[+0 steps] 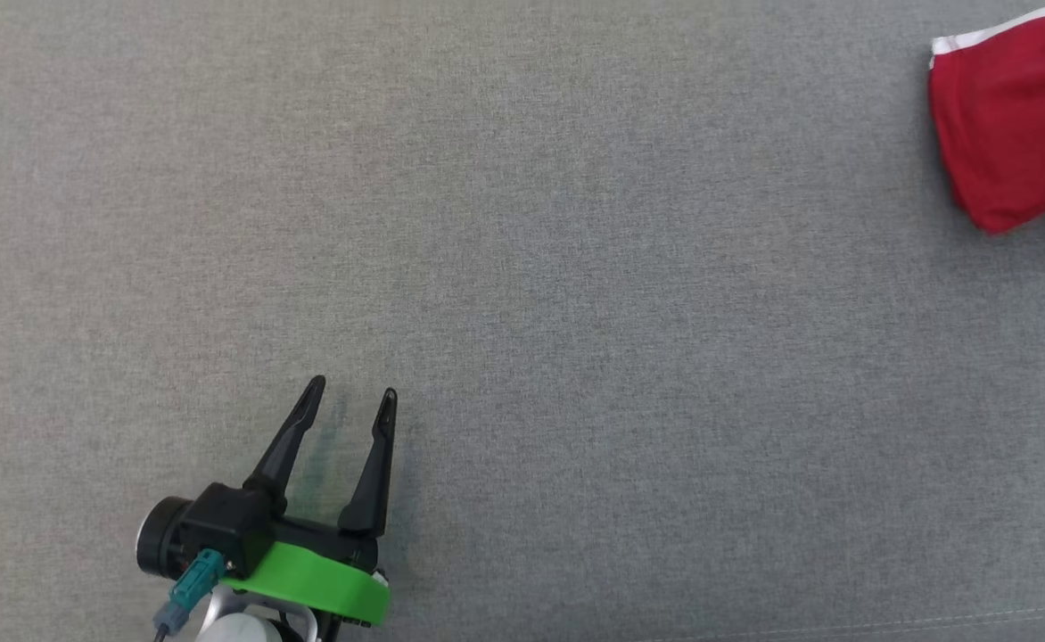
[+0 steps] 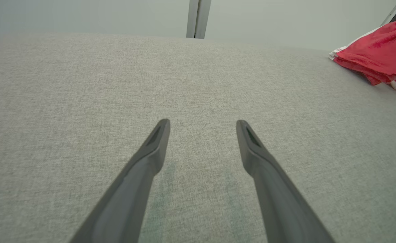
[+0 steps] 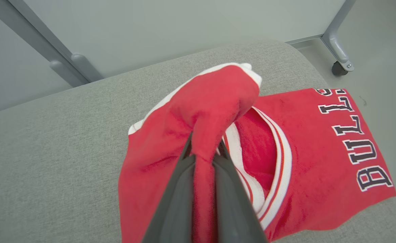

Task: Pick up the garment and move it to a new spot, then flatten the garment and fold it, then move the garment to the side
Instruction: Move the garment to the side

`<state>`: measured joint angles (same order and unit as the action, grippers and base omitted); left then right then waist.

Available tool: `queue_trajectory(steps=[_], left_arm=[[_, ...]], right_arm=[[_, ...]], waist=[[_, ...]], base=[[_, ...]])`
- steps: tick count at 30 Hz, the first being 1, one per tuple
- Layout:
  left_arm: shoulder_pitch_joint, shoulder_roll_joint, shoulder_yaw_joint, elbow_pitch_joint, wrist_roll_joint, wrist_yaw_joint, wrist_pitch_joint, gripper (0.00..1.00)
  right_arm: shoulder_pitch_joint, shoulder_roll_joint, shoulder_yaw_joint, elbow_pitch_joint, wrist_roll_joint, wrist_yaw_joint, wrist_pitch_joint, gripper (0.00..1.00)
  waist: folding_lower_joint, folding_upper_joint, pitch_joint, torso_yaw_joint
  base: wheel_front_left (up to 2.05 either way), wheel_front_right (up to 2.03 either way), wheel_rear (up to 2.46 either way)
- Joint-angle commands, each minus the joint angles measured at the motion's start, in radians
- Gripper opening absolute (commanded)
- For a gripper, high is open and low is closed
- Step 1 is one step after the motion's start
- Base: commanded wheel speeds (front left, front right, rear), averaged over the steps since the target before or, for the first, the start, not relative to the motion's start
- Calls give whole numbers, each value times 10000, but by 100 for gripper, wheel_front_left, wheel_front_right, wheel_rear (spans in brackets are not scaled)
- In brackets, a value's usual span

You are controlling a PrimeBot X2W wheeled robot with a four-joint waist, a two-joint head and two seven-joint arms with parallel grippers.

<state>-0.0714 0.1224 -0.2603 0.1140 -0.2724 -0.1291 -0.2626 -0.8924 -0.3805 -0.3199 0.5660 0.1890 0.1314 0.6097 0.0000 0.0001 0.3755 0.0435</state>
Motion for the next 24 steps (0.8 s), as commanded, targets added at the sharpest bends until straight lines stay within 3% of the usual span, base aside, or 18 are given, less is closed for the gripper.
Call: queue_trajectory(steps=[1,6,15,16,17,18,24], left_arm=[[-65,140,85,29,-82,-24,-26,100],[-43,276,157,5,-97,-24,-26,100],[-239,322,196,-75,-49,-24,-26,100],[-242,307,198,-75,-39,-24,-26,100],[-241,295,194,-73,-35,-24,-26,100],[-236,285,196,-64,-32,-24,-26,100],[-216,189,235,6,20,-24,-26,100]], right_arm=[[-94,-193,-137,-106,-128,-16,221,0],[-213,-710,-555,-502,-298,-16,794,0],[-107,-1830,-229,-799,-479,-20,878,0],[72,-2028,-175,-765,-650,-18,812,20],[180,-2124,-172,-732,-793,-18,732,65],[320,-2242,-253,-662,-1036,-18,641,100],[1145,-2727,-751,-560,-2217,-18,-323,100]], waist=[[0,-1,255,43],[0,-1,413,147],[0,-1,656,157],[0,-1,672,144],[0,-1,679,133],[0,-1,684,119],[0,-1,628,32]], base=[[0,0,0],[0,0,0],[0,0,0],[0,0,0],[0,0,0],[0,0,0],[0,0,0]])
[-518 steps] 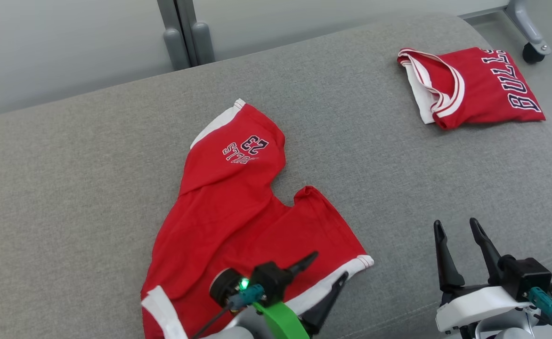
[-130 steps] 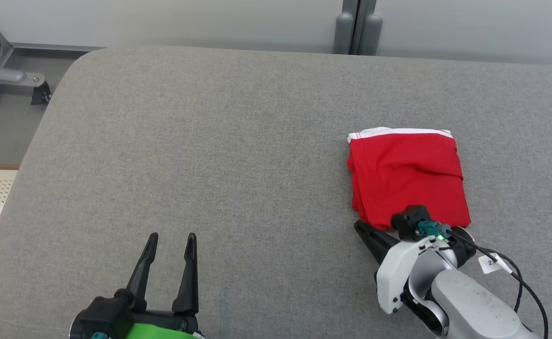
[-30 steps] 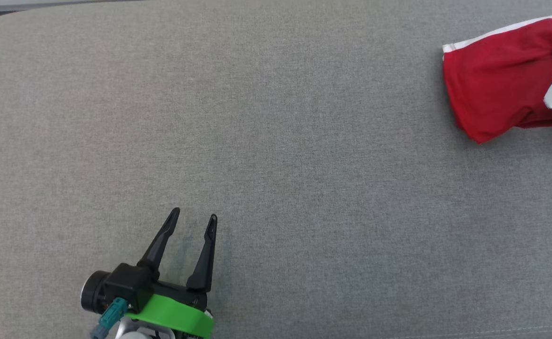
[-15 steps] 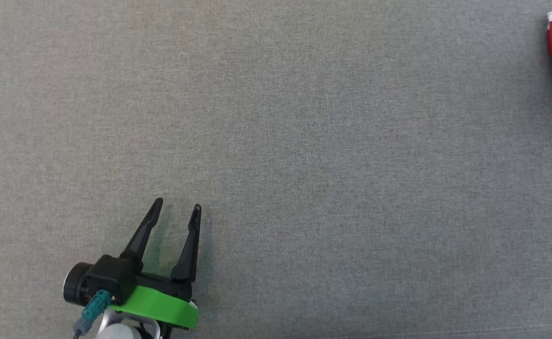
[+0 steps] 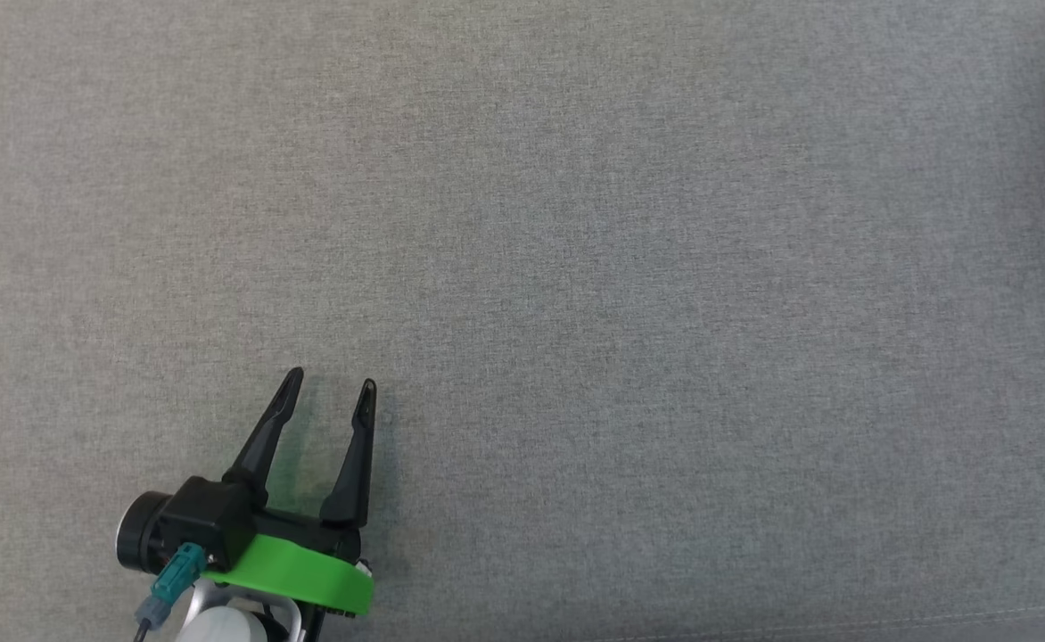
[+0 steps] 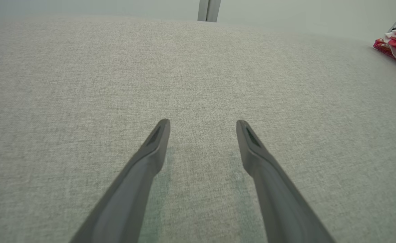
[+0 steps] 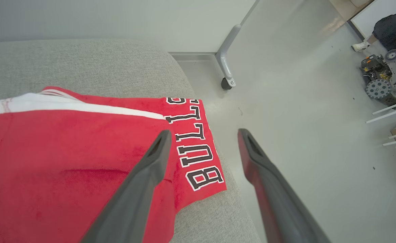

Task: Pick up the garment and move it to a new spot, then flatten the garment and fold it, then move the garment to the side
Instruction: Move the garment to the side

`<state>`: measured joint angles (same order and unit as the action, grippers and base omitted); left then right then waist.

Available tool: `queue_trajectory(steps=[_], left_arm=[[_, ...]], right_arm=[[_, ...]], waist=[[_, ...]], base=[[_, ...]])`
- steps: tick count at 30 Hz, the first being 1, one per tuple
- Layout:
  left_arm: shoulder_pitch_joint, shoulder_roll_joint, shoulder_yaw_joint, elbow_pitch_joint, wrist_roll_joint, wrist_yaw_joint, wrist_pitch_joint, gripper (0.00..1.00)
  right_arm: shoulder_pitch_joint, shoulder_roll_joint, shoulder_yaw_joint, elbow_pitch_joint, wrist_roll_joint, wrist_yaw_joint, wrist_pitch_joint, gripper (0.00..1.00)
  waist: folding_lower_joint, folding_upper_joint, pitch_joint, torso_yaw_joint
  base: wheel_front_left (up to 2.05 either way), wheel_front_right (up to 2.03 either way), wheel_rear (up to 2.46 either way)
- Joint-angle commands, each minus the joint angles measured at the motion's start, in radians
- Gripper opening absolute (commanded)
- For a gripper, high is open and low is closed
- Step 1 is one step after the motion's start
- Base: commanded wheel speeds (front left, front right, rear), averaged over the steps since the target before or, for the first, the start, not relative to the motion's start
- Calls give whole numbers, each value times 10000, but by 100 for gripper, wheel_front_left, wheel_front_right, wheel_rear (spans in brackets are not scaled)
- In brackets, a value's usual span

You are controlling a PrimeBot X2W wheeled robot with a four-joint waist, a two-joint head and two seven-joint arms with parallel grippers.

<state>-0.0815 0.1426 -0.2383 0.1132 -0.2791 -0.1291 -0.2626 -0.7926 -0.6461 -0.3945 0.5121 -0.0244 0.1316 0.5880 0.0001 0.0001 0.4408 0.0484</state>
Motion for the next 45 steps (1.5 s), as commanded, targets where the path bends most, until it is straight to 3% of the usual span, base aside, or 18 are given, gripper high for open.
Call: queue_trajectory(steps=[1,7,16,22,27,31,36,45], left_arm=[[-112,-28,27,17,85,-24,-26,100],[84,-176,302,7,74,-24,-26,100],[811,-600,968,76,197,-24,-26,100],[1657,-832,1655,152,436,-12,-26,100],[2300,-885,1974,263,750,-11,-26,100],[2446,-903,2232,326,865,9,-26,100],[2306,-913,2357,445,817,6,-26,100],[2001,-914,2105,783,600,-6,-26,100]], right_arm=[[253,-53,-18,0,-189,-18,-280,100],[870,196,388,-309,95,-20,-1764,100],[2912,1191,970,-1892,1074,-20,-4554,100],[5228,2170,1266,-3069,1378,-18,-6213,100],[6907,3389,1279,-3560,1278,-18,-7505,100],[7926,4411,1592,-3648,977,-20,-8060,100],[8691,5184,2124,-3216,695,-20,-8413,100],[9227,5792,2564,-3309,552,-18,-8531,100]], waist=[[-1,-1,-48,-35],[-1,-1,-489,-194],[-1,-1,-2097,-36],[-1,-1,-3493,253],[-1,-1,-4323,320],[-1,-1,-4562,240],[-1,-1,-4639,183],[-1,-1,-4653,16]], base=[[0,0,0],[0,0,0],[0,0,0],[0,0,0],[0,0,0],[0,0,0],[0,0,0],[0,0,0]])
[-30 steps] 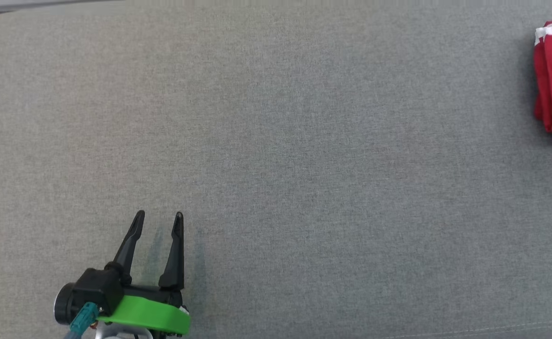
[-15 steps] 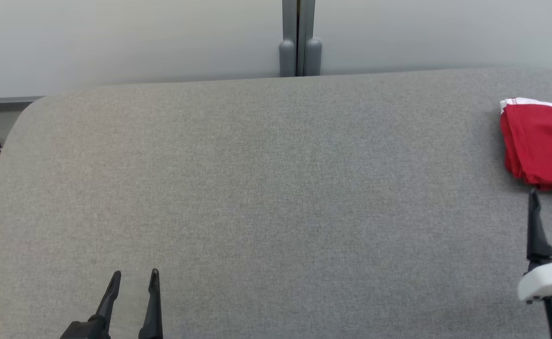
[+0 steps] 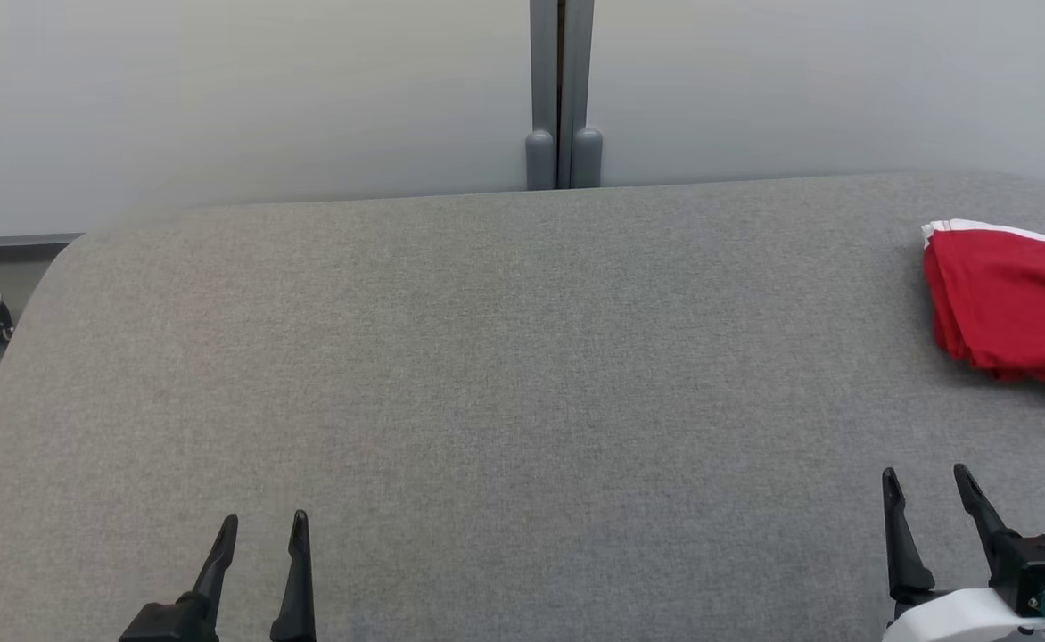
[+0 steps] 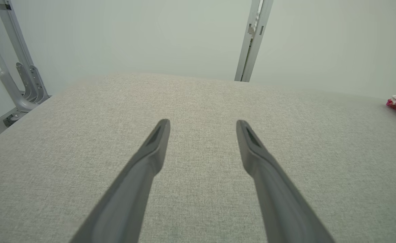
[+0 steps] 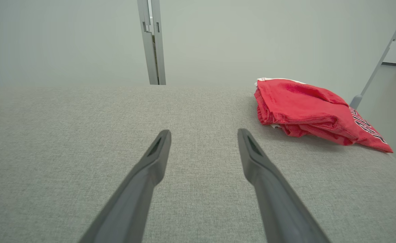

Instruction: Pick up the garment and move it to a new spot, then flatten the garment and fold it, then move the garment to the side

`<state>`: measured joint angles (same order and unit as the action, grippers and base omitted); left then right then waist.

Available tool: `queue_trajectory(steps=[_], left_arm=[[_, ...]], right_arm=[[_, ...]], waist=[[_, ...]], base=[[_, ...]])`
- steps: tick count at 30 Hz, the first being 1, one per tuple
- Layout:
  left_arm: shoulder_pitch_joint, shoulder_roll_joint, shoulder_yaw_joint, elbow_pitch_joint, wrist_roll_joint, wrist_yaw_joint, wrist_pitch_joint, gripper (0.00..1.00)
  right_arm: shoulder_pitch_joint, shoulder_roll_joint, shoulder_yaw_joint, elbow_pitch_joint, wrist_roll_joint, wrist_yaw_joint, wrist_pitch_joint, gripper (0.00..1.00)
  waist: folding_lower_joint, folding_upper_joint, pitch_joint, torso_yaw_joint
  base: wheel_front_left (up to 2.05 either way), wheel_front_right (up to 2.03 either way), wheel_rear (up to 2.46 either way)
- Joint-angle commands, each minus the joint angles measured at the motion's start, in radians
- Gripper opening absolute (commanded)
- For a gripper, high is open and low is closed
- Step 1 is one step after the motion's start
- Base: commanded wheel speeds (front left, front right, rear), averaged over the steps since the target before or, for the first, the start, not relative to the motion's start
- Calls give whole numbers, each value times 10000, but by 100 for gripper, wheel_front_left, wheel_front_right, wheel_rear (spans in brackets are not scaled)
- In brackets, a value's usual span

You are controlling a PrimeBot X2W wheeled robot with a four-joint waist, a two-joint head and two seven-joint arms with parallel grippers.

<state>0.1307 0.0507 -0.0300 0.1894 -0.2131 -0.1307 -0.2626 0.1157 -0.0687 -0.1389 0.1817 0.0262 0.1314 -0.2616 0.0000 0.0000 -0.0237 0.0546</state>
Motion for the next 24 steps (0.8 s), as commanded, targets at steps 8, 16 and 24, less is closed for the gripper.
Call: queue_trajectory(steps=[8,16,24], left_arm=[[-137,6,-84,400,-266,7,-24,100],[-97,-3,-47,476,-1242,13,200,0],[-387,86,37,520,-2746,13,534,0]], right_arm=[[241,150,346,-218,-80,-17,-40,100],[-110,190,189,89,1022,1,377,0],[-286,186,253,68,2694,0,709,0]], waist=[[0,0,-27,-272],[0,0,-15,-284],[0,0,3,-301]], base=[[0,0,0],[0,0,0],[0,0,0]])
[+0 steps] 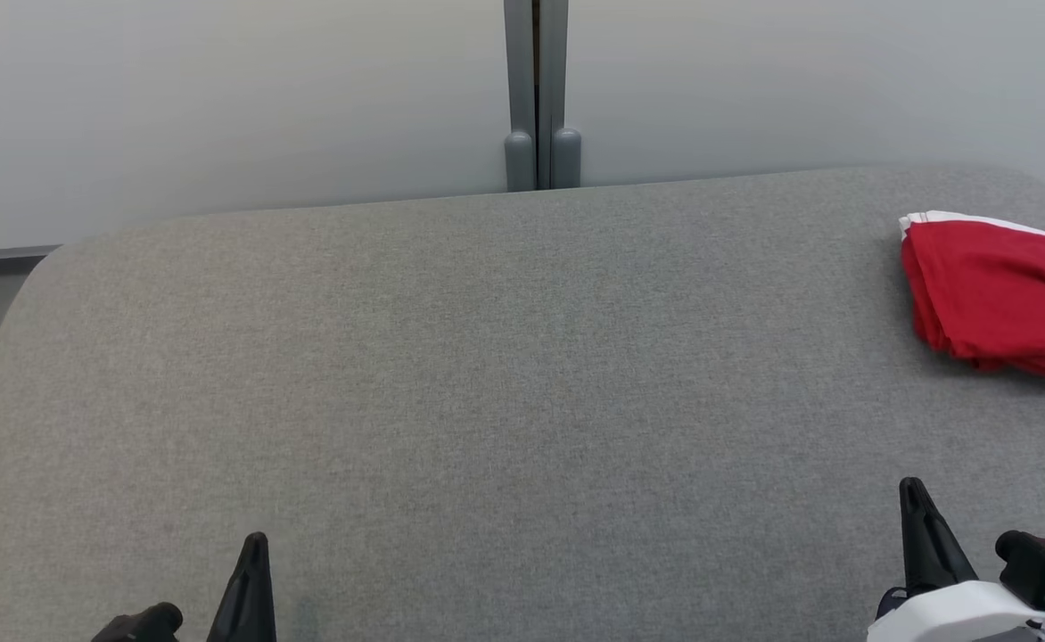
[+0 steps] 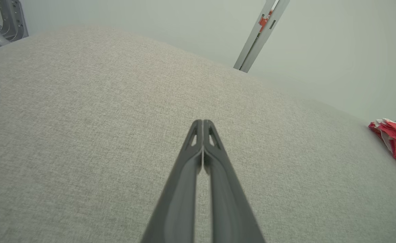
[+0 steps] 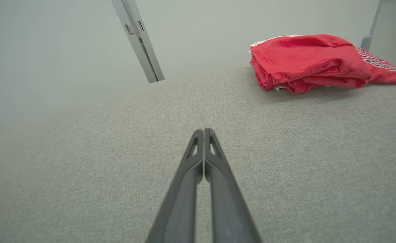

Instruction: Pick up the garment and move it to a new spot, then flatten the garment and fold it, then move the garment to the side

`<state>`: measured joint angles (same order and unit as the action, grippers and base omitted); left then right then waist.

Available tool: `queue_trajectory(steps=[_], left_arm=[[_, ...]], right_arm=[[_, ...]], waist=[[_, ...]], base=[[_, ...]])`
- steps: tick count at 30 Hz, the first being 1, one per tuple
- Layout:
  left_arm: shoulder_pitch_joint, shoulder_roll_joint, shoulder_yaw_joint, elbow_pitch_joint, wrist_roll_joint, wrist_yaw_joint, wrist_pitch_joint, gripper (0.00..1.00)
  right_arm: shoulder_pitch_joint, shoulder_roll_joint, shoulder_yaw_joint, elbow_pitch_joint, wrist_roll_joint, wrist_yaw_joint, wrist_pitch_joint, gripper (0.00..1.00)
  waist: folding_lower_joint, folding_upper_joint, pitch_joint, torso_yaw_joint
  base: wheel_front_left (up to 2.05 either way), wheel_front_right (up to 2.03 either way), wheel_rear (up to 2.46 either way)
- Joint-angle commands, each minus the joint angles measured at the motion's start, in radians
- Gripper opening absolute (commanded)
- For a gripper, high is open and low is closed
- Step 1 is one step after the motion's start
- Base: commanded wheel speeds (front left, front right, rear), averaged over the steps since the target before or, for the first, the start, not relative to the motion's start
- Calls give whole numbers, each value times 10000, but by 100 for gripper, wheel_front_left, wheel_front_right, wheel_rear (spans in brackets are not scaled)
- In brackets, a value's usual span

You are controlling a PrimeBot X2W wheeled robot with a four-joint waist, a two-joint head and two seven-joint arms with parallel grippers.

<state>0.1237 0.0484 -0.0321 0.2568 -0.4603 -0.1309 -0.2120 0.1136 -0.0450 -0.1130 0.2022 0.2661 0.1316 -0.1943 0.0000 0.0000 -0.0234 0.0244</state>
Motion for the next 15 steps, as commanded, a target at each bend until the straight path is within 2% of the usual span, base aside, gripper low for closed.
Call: queue_trajectory(steps=[1,15], left_arm=[[-355,119,68,-148,-468,14,72,0],[-768,209,201,-99,-2698,3,575,0]], right_arm=[[-292,-52,2,-138,512,-2,80,0],[-647,-57,30,-66,2995,-4,624,0]], waist=[[0,0,4,-2],[0,0,35,-32]], base=[[0,0,0],[0,0,0]])
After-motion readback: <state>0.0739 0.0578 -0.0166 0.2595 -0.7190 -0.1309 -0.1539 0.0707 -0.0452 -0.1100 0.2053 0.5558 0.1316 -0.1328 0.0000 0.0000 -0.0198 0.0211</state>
